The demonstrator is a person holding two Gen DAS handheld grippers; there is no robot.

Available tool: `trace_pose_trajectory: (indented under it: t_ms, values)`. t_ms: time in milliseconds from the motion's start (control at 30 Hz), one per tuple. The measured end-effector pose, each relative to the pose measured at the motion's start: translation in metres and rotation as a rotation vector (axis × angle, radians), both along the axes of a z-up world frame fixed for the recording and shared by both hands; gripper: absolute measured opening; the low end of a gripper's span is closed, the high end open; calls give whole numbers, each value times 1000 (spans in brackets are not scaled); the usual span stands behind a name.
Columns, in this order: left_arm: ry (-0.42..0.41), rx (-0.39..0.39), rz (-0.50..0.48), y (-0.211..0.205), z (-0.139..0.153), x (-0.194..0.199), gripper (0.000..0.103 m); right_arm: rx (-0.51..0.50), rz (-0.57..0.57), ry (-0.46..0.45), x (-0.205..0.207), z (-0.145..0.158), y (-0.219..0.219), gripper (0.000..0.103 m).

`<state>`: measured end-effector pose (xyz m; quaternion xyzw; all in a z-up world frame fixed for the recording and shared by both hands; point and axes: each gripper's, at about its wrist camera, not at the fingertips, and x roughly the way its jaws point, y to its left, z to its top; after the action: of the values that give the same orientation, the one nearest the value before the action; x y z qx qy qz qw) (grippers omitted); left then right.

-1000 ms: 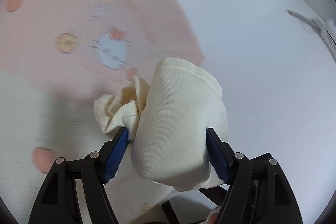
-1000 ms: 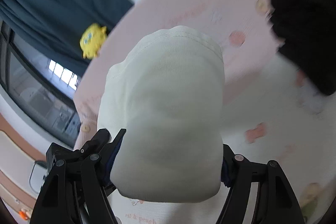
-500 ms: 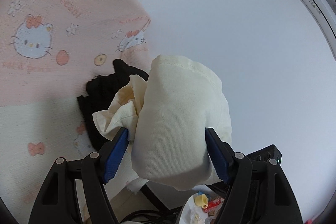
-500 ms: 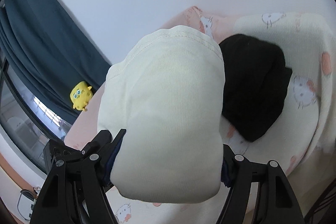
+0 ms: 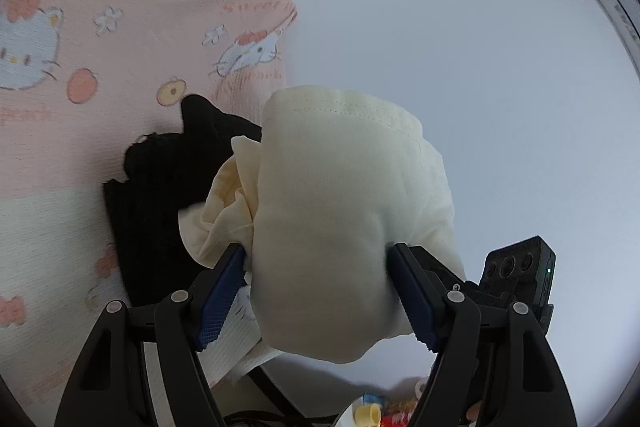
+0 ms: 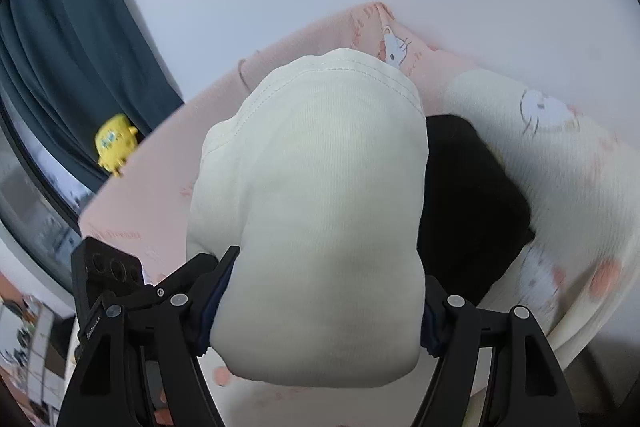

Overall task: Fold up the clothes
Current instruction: 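Lower the cream bundle onto the black garment stack with both grippers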

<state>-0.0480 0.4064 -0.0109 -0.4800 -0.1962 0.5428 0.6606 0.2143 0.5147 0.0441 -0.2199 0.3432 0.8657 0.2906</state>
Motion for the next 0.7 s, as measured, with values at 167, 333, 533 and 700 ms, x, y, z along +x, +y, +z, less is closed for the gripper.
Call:
trace_pose_trajectory:
  t_ms: [167,333,533,700]
  values:
    - [-33,-9,-5,51,-12,0,72,-2,36,-74,-4,4,53,73]
    - [-42,-41,9,77,-17,-1,72,-19,70,-116,-10,1,97,73]
    - [-16,-65,49,89,-23,-5,72,-69,139,-118,-20,-12,130,73]
    - [-21,-89,56,96,-32,-3,72,-87,222,-179,-34,-20,156,74]
